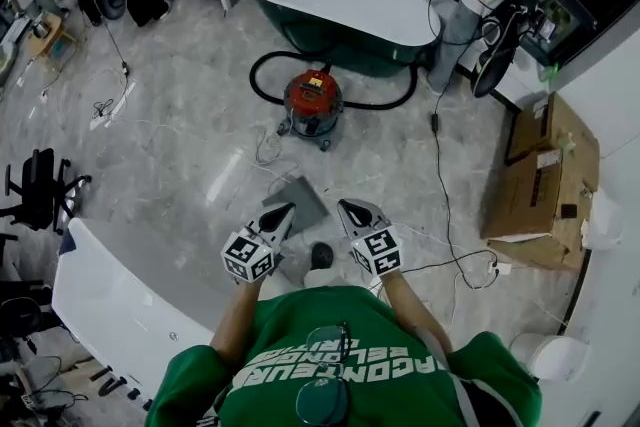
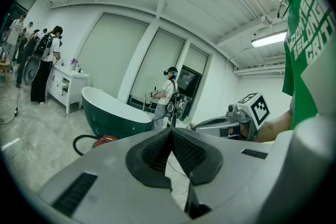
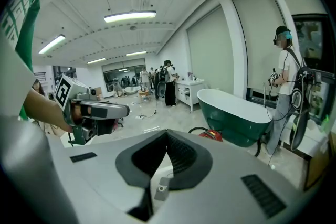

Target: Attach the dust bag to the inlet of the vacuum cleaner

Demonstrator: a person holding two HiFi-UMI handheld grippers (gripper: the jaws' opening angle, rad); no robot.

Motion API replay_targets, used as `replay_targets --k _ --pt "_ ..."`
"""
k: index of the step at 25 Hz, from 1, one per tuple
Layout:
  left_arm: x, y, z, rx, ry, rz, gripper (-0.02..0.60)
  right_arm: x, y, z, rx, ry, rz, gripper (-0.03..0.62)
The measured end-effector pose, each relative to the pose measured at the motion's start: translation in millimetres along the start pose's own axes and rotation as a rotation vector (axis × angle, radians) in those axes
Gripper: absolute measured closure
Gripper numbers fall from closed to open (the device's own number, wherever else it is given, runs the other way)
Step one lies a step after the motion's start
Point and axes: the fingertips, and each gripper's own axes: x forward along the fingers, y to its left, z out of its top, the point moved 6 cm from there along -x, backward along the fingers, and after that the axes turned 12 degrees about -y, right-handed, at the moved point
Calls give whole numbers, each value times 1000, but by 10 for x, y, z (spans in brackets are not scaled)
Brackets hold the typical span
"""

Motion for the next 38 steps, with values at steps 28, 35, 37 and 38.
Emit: replay_targets --k 28,35,37,38 --pt "-947 1514 -219 -39 73 9 577 1405 995 -476 -10 115 36 586" --pt "-1098 2016 -994 -63 154 18 577 1827 1036 -1275 -27 204 68 586" --pt "-1124 2219 -1298 -60 168 -6 577 2044 1037 -1565 -41 218 85 586" --pt "-1152 2318 -1471 -57 174 -18 578 2148 1044 -1732 -52 225 93 586"
